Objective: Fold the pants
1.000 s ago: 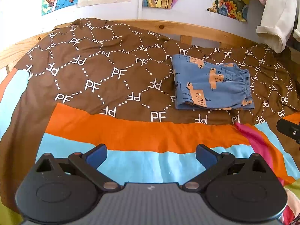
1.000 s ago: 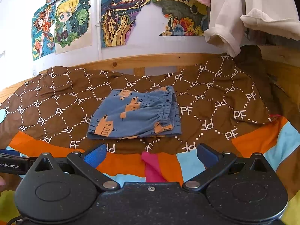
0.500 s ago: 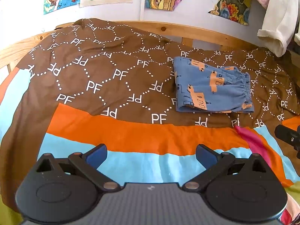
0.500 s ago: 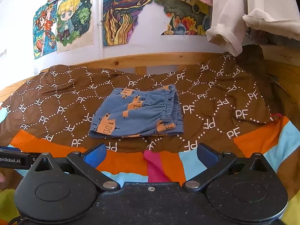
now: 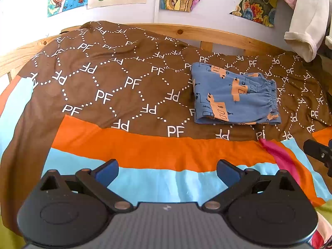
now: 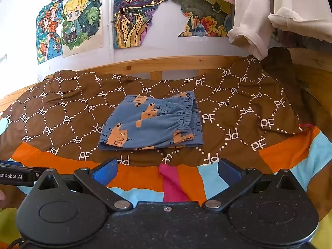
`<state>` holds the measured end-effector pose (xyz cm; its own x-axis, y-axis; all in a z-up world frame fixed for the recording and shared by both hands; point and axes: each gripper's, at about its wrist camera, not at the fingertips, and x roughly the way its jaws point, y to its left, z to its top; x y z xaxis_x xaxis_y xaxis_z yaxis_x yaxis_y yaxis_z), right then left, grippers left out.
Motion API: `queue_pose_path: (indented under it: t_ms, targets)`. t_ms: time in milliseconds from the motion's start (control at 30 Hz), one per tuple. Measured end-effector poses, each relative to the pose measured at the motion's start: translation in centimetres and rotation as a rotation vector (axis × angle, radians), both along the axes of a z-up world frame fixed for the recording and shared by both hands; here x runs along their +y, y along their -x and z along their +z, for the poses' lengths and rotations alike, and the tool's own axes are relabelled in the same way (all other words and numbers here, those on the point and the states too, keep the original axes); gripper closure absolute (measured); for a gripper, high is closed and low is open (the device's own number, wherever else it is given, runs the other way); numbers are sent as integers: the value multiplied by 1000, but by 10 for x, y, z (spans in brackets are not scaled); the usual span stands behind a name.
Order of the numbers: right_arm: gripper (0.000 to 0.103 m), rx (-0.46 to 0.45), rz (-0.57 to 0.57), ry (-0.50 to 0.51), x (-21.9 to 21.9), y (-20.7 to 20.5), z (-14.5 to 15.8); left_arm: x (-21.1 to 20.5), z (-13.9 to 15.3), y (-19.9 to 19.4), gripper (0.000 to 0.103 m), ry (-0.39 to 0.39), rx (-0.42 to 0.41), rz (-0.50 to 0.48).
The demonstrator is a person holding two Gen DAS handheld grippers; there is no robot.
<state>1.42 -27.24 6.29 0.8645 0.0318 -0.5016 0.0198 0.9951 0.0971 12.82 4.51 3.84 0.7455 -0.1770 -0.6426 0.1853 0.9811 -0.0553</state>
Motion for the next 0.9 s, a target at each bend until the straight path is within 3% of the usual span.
queue_pose_path:
  t_ms: [900]
  targets:
    - [1, 10, 3, -1, 2, 1, -3, 0, -1, 1, 0, 14, 26, 4]
